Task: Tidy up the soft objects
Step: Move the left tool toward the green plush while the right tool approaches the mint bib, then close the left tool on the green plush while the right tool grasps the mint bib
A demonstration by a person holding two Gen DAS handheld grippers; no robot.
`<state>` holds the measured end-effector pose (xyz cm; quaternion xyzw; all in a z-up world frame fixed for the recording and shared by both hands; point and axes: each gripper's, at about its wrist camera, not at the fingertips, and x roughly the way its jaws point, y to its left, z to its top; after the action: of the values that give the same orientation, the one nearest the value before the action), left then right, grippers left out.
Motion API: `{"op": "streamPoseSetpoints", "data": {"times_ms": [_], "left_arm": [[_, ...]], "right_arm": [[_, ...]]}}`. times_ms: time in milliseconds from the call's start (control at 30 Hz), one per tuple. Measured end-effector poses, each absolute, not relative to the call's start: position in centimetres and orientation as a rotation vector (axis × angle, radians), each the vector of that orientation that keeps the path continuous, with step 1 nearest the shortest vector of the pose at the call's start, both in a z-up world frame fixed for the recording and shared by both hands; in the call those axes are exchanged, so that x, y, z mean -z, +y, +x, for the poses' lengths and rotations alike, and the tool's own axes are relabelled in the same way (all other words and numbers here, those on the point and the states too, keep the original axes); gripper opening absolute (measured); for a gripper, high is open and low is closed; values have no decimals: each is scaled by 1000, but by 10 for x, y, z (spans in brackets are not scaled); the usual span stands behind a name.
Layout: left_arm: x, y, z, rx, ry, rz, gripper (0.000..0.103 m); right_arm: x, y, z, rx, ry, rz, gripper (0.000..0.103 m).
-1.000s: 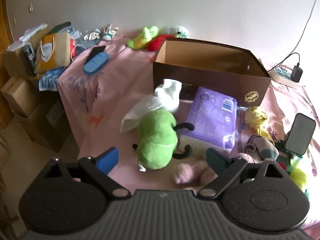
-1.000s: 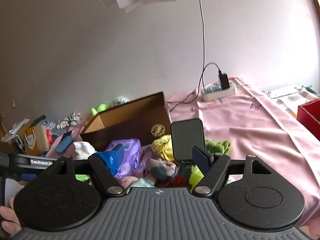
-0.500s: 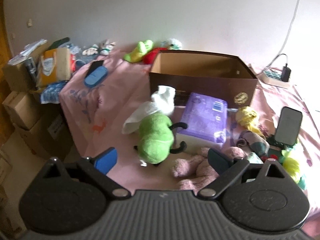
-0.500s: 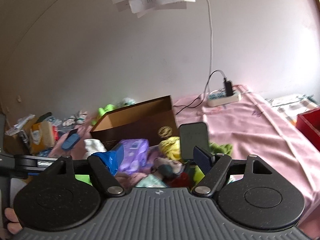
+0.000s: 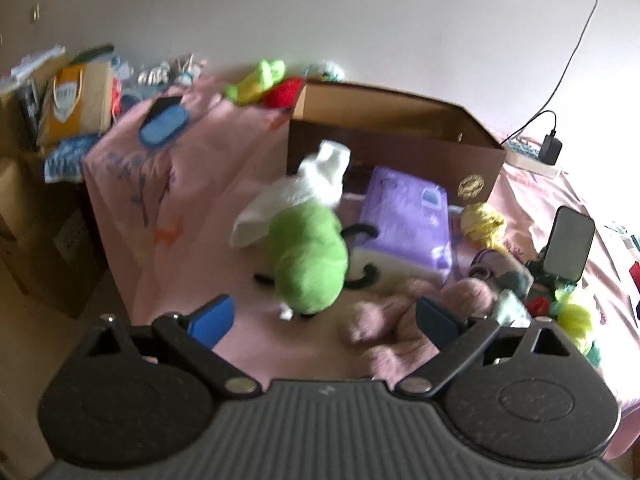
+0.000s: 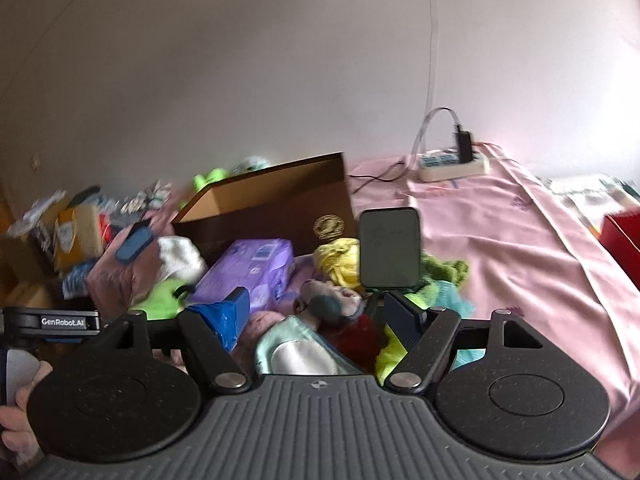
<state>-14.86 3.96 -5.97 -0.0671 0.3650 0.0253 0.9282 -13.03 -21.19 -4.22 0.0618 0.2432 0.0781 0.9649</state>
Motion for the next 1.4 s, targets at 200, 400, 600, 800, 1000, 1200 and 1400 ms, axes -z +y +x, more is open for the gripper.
{"op": "streamPoseSetpoints", "data": {"times_ms": [200,400,600,800,1000,1200,1400], "left_arm": [[74,37,-154,28,788,-122,96],[81,30,-163,94,776,-94,96],[87,42,-157,60,762,-98,96],[83,43,-142,48,739,-88,96],[86,41,-128,43,743,-79,96],[88,41,-109,37,737,-42,96],[98,45,-82,7,766,-10,96]], "right_arm": [[55,-193,-117,-257,532,41,60],[78,-178,-109,-316,548,-58,60],[92,-171,-116,-328,501,-172,61],[106,-169,-104,-343,543,-219,61],[118,-164,-95,-362,556,-254,61],[128,-166,-84,-360,590,-253,61],[137,-165,-75,-364,615,-265,61]]}}
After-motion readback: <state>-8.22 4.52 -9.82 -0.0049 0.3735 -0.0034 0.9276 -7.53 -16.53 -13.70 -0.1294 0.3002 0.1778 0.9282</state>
